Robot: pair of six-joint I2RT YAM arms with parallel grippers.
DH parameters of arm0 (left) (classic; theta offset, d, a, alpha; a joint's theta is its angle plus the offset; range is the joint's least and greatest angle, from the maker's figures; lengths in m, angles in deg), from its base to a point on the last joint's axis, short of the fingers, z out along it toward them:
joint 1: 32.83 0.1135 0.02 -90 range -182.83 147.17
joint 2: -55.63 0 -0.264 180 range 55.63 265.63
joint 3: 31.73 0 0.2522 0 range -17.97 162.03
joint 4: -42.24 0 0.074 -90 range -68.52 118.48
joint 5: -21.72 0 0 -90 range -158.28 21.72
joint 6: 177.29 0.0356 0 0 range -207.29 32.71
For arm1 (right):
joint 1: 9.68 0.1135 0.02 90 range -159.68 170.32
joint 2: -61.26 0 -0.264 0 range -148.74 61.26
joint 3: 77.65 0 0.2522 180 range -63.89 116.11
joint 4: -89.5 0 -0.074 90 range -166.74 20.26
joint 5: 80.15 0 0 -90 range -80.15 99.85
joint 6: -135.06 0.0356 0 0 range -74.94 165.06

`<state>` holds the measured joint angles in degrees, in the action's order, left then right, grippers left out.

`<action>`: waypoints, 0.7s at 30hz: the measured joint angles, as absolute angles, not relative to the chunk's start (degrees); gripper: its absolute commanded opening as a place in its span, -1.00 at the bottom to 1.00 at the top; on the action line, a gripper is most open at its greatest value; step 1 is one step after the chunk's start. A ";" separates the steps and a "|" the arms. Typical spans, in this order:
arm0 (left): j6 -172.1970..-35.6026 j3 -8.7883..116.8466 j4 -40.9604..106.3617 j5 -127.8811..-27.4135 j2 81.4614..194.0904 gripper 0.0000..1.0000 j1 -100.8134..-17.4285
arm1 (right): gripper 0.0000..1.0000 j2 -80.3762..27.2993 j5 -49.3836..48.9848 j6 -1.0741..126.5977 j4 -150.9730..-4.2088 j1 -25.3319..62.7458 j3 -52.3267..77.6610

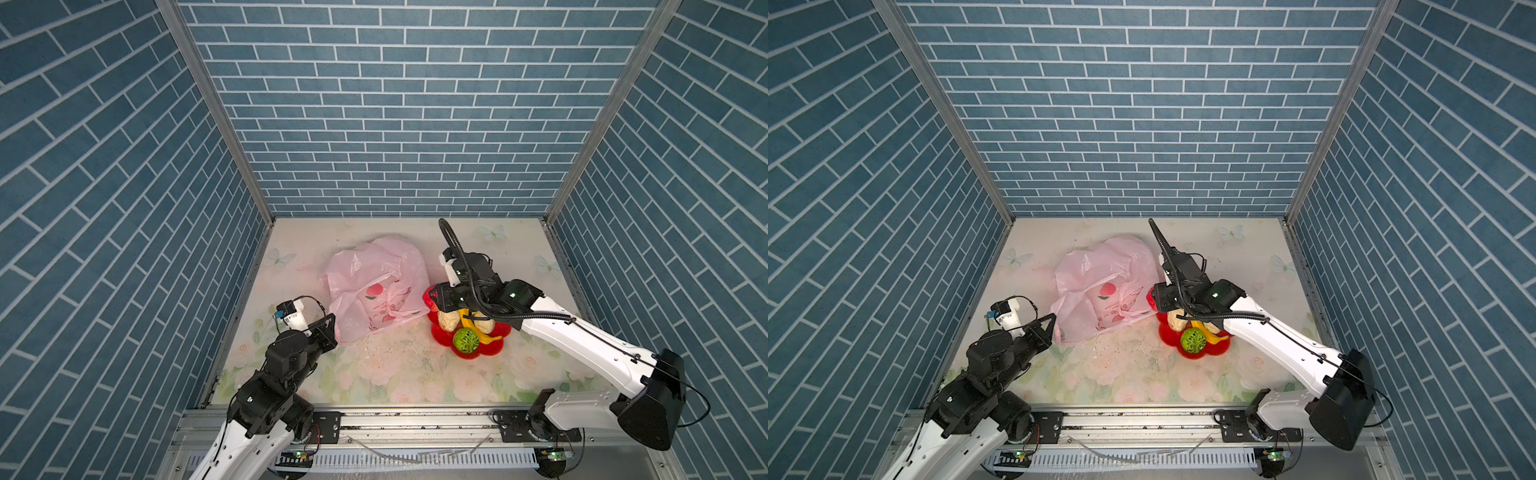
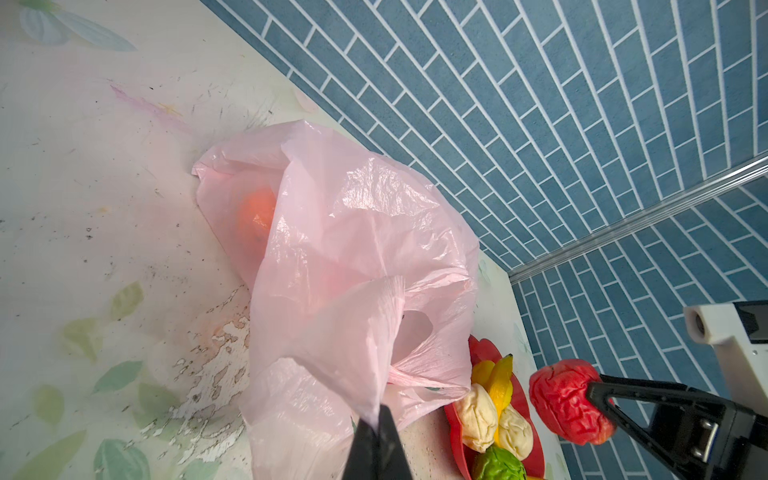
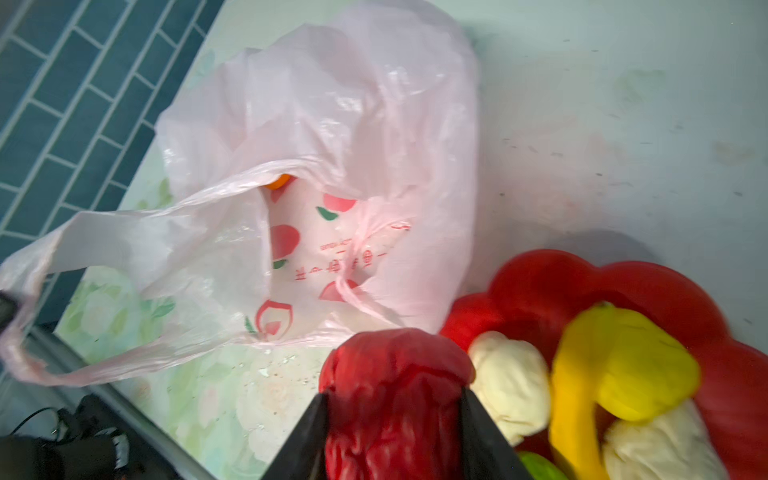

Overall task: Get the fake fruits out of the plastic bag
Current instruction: 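Lift the red fruit out and carry it over the red plate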

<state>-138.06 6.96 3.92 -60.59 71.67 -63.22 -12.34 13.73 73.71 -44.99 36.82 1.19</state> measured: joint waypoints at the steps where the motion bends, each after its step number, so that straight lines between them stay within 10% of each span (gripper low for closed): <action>1: -138.06 6.96 3.92 -60.57 71.69 -1.00 -63.22 | -0.74 -11.75 14.65 73.73 -44.25 35.86 0.71; 21: -138.01 6.96 3.47 -60.53 71.77 -1.00 -63.22 | -0.74 -10.20 25.08 76.11 -41.87 17.94 -9.76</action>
